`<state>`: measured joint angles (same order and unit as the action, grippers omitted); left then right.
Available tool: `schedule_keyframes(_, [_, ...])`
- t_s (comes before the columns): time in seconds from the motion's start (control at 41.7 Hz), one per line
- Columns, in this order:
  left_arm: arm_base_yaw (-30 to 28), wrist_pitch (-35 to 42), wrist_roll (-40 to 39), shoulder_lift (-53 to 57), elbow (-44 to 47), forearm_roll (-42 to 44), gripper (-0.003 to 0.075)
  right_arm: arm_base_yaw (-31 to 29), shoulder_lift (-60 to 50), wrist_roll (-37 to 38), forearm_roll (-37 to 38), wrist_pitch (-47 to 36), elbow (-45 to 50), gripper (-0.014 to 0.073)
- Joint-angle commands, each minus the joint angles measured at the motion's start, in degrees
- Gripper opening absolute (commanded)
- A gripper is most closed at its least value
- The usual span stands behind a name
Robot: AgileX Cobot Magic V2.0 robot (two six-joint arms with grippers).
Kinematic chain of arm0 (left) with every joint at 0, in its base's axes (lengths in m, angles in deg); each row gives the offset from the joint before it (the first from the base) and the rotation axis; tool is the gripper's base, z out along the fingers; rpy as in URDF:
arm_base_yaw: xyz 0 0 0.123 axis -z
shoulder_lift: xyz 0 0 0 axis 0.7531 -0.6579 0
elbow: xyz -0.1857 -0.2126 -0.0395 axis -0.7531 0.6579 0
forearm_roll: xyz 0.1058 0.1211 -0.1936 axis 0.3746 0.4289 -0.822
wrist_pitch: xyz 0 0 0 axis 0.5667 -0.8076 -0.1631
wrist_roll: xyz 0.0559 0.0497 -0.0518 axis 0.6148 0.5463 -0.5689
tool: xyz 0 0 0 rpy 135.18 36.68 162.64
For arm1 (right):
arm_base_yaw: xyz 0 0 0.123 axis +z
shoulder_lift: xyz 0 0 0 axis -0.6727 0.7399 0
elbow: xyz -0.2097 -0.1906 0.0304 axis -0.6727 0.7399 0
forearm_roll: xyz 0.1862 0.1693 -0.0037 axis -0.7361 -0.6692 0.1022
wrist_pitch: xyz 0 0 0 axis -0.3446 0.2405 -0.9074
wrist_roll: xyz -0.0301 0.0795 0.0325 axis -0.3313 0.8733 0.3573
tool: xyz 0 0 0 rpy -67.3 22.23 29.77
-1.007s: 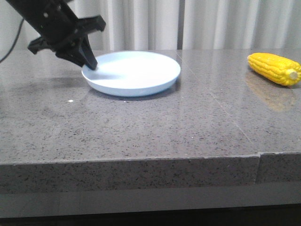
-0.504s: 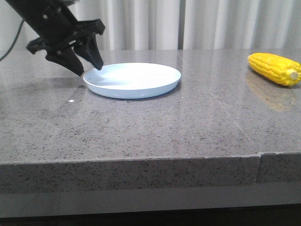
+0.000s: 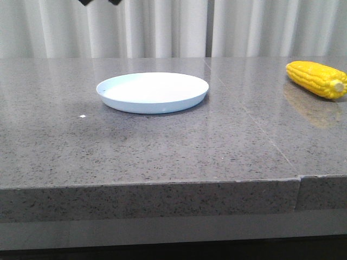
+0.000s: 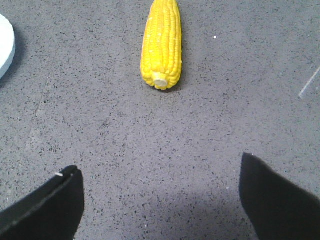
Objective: Place corn on plate with both arms
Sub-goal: 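Lift the left gripper away and move the right gripper over the corn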
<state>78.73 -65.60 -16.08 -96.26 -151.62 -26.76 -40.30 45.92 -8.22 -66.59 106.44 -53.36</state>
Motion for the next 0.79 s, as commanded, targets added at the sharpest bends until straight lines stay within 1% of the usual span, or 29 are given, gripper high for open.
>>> schedule_keyframes(0.0, [2.7,3.1,-3.2,7.9,3.9,3.2,0.043,-0.3,0.1,-0.6,0.0,-3.2,-1.9,0.0653])
schedule_keyframes(0.096, [3.3,2.9,-6.1,14.0,9.2,5.5,0.043,-0.3,0.1,-0.6,0.0,-3.0,-1.9,0.0653])
schedule_keyframes(0.264, [3.3,2.7,-6.2,24.3,17.4,5.5,0.043,-0.3,0.3,-0.6,0.0,-2.3,-2.6,0.0653])
schedule_keyframes(0.384, [3.3,2.4,-6.2,30.3,21.8,5.5,0.043,-0.3,2.3,-0.6,0.0,0.2,-6.0,0.0653])
schedule_keyframes(0.599, [3.3,2.4,-6.2,35.8,24.3,5.5,0.043,-0.3,11.8,-0.6,0.0,2.8,-15.0,0.0653])
schedule_keyframes(0.767, [3.3,2.4,-6.2,36.4,24.3,5.5,0.043,-0.3,22.2,-0.6,0.0,4.1,-23.1,0.0653])
